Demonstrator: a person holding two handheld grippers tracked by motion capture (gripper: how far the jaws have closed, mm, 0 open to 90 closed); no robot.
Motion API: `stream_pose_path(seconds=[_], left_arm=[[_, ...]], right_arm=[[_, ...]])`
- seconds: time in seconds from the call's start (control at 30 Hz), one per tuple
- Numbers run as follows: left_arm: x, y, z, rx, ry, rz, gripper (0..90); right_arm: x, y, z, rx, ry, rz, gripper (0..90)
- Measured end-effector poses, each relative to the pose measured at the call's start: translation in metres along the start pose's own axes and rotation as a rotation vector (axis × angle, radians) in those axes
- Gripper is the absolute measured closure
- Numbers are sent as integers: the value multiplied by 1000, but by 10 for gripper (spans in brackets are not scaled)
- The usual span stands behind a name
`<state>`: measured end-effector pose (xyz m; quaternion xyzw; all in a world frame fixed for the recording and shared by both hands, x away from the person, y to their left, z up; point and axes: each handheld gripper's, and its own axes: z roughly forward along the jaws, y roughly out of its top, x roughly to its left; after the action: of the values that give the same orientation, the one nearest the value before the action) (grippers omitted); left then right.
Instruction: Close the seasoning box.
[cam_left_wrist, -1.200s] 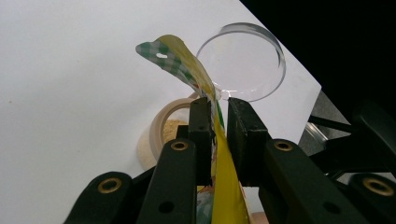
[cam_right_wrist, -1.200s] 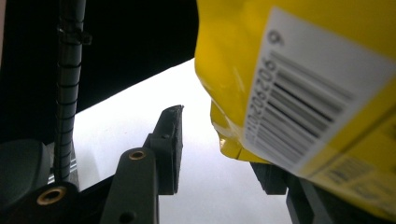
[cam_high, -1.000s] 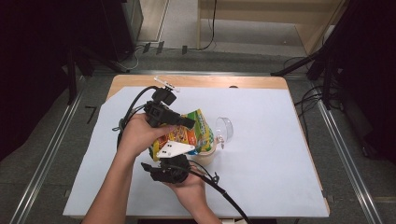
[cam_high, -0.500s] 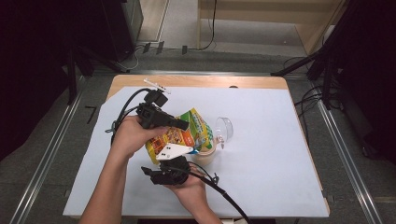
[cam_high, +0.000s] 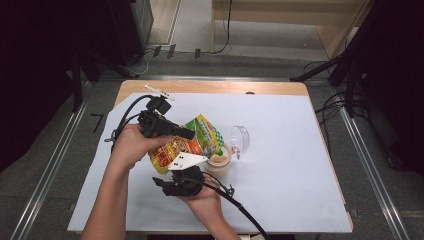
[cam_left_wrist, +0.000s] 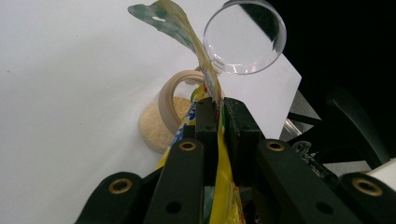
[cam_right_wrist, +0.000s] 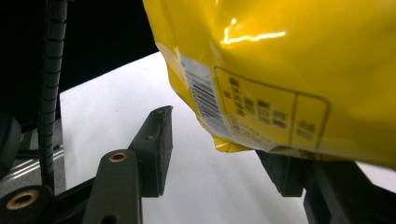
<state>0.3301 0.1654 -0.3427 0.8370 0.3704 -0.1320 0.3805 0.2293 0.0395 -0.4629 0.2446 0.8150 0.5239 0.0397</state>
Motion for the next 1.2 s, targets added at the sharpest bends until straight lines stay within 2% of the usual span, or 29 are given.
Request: stream_pose_path(seconds=[0.2, 0.47, 0.53, 0.63, 0.67, 0.8, 1.0, 1.07, 1.2], left_arm=[[-3, 3, 14, 46, 16, 32, 835], [-4, 6, 20, 19, 45, 67, 837], [-3, 6, 21, 17, 38, 58, 836], [2, 5, 21, -1, -9, 17, 799], [3, 5, 21, -8, -6, 12, 792], [2, 6, 23, -15, 16, 27, 786], [1, 6, 24, -5, 24, 45, 790], [2, 4, 23, 7, 28, 50, 816], [7, 1, 18, 15, 3, 40, 871]], right_arm=[[3, 0, 3, 14, 0, -17, 501], [2, -1, 1, 13, -2, -33, 515], [2, -1, 1, 17, -4, -36, 515], [1, -2, 2, 30, -11, -44, 519], [2, -3, 2, 40, -12, -44, 519], [2, -4, 4, 59, -29, -61, 524], [2, -4, 5, 62, -32, -52, 533], [3, -5, 5, 65, -25, -53, 540], [5, -6, 7, 55, -7, -78, 541]])
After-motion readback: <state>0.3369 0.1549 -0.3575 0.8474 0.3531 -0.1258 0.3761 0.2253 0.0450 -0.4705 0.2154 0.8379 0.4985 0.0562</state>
